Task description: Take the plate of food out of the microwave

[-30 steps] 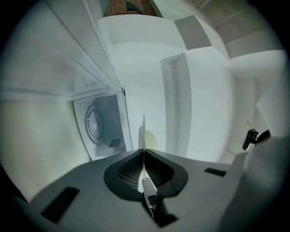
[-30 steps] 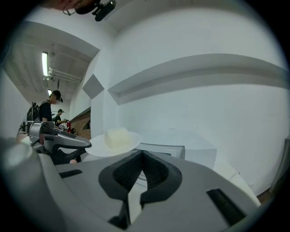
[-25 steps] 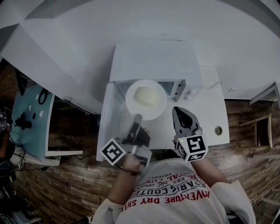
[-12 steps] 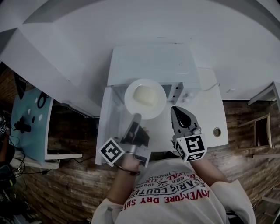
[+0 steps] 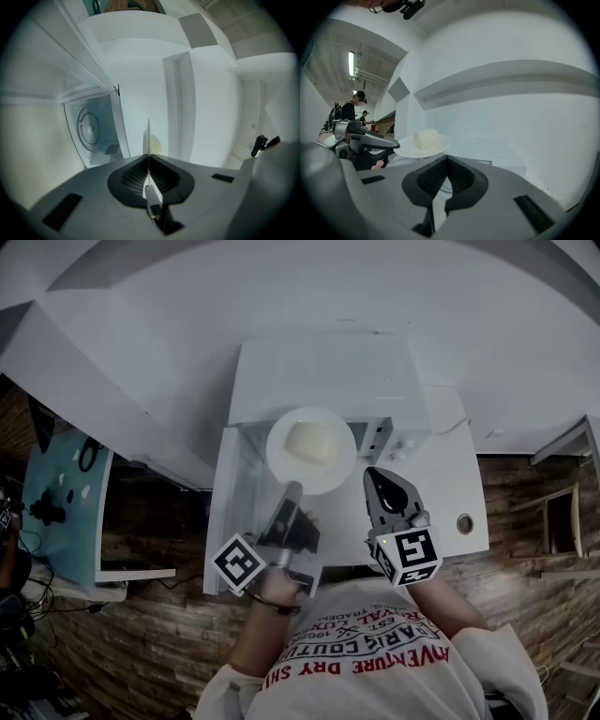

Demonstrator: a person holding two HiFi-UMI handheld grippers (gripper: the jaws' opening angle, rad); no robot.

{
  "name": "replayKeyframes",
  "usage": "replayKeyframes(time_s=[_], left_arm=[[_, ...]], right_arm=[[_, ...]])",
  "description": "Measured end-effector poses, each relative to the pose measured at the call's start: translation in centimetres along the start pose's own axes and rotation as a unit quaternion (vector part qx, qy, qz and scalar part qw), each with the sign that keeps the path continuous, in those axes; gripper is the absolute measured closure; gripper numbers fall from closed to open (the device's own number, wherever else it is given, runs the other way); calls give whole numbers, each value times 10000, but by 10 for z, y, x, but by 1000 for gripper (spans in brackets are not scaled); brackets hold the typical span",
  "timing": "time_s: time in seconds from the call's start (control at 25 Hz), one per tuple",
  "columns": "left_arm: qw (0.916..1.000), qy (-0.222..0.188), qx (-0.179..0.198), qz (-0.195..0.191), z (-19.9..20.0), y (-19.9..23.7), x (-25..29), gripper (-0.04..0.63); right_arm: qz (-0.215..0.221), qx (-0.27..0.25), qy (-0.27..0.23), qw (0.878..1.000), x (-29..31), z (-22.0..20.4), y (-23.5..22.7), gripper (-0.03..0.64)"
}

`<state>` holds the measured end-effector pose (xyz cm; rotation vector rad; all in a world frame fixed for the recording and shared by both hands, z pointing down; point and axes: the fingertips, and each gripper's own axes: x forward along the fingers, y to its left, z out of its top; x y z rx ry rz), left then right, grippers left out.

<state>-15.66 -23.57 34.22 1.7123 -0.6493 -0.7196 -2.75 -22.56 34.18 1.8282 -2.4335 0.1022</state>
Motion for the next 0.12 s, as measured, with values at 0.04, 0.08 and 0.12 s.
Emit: replayKeyframes(time_s=[0.04,0.08,0.12], left_arm=[[10000,3,-11,1,0,0,0,581],[10000,8,-17,0,0,1,1,581],[10000,13,-22,-1,0,1,1,581]], right_arm=[[3,-1,7,10000,1,-1,0,607],[6,-2,14,10000,1,-1,0,607],[8,-3,22,10000,2,-1,0,607]])
